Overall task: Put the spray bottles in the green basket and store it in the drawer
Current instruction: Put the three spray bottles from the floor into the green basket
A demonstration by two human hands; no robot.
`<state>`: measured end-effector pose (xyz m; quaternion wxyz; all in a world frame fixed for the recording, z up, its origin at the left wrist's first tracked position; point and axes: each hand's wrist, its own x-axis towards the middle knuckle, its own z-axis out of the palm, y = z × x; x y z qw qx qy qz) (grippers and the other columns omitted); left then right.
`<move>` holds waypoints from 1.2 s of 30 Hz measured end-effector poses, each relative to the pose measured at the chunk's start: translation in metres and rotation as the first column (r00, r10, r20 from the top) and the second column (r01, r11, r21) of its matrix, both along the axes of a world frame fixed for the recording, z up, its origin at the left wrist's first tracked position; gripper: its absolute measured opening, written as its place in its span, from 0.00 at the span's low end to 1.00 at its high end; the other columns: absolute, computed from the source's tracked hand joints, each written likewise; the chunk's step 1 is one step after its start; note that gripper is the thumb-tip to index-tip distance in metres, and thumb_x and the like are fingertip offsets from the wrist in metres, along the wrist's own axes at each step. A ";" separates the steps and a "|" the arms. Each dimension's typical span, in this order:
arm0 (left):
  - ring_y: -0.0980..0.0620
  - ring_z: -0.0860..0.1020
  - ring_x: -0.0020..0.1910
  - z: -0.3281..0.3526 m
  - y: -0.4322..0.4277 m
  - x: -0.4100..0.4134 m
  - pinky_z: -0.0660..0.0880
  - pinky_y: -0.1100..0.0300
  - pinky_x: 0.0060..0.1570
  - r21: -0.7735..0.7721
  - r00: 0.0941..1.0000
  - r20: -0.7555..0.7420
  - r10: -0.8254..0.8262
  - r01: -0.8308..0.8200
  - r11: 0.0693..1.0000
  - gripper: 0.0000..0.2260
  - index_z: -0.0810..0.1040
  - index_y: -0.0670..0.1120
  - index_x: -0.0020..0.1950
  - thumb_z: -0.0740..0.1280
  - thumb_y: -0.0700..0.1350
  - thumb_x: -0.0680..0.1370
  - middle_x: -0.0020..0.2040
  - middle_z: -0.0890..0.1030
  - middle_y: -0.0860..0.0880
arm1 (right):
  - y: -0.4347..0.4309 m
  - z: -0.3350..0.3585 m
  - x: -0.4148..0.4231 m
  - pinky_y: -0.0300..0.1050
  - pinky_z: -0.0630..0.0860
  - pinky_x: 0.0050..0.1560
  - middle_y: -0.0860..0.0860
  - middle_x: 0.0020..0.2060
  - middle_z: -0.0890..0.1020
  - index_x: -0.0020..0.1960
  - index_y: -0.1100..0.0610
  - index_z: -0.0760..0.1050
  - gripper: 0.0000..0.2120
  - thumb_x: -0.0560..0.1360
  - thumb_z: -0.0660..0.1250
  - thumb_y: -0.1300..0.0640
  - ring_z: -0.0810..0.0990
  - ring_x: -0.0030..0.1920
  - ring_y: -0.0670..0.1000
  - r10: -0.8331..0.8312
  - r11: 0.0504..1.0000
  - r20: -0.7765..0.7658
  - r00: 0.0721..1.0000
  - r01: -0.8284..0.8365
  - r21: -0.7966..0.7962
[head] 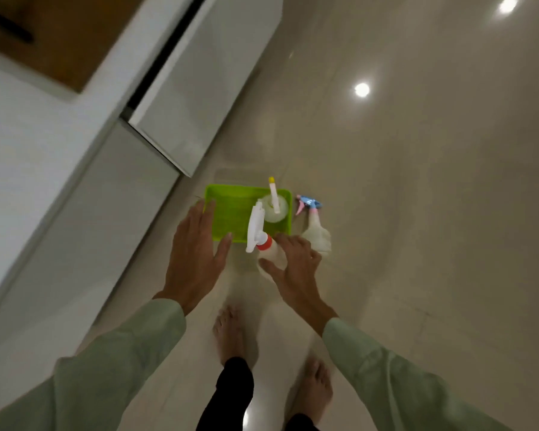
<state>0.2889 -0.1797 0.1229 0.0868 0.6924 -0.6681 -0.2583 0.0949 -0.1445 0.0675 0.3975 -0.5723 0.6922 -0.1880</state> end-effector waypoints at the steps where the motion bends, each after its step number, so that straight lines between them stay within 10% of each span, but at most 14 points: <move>1: 0.43 0.60 0.79 -0.003 -0.006 0.011 0.58 0.47 0.77 -0.002 1.000 0.000 0.020 -0.020 1.000 0.31 0.55 0.44 0.80 0.57 0.56 0.80 0.80 0.60 0.41 | -0.011 -0.001 0.011 0.48 0.57 0.62 0.50 0.64 0.79 0.67 0.52 0.76 0.26 0.71 0.69 0.44 0.70 0.68 0.55 0.026 1.000 0.041 0.999 -0.026 -0.005; 8: 0.42 0.61 0.78 -0.050 -0.038 0.076 0.60 0.44 0.76 0.028 0.997 -0.008 0.078 -0.077 0.997 0.29 0.56 0.44 0.80 0.60 0.51 0.81 0.80 0.61 0.41 | -0.081 -0.049 0.085 0.46 0.74 0.60 0.49 0.61 0.77 0.60 0.58 0.79 0.20 0.68 0.75 0.62 0.77 0.59 0.48 0.056 0.996 0.225 0.973 -0.039 -0.076; 27: 0.46 0.57 0.80 -0.164 -0.056 0.100 0.59 0.45 0.77 0.115 0.994 -0.070 0.085 -0.076 0.990 0.28 0.55 0.46 0.80 0.59 0.49 0.82 0.81 0.59 0.44 | -0.145 -0.192 0.143 0.63 0.77 0.58 0.57 0.57 0.81 0.62 0.61 0.77 0.23 0.68 0.72 0.71 0.79 0.60 0.61 -0.020 0.998 0.219 0.976 0.030 -0.046; 36: 0.47 0.57 0.80 -0.129 -0.046 0.081 0.59 0.45 0.76 0.146 0.996 -0.057 0.068 -0.059 0.987 0.27 0.56 0.45 0.80 0.59 0.47 0.82 0.81 0.59 0.44 | -0.105 -0.140 0.109 0.47 0.57 0.80 0.57 0.79 0.64 0.79 0.60 0.59 0.41 0.71 0.72 0.68 0.61 0.80 0.55 0.013 1.000 0.164 0.986 -0.016 0.016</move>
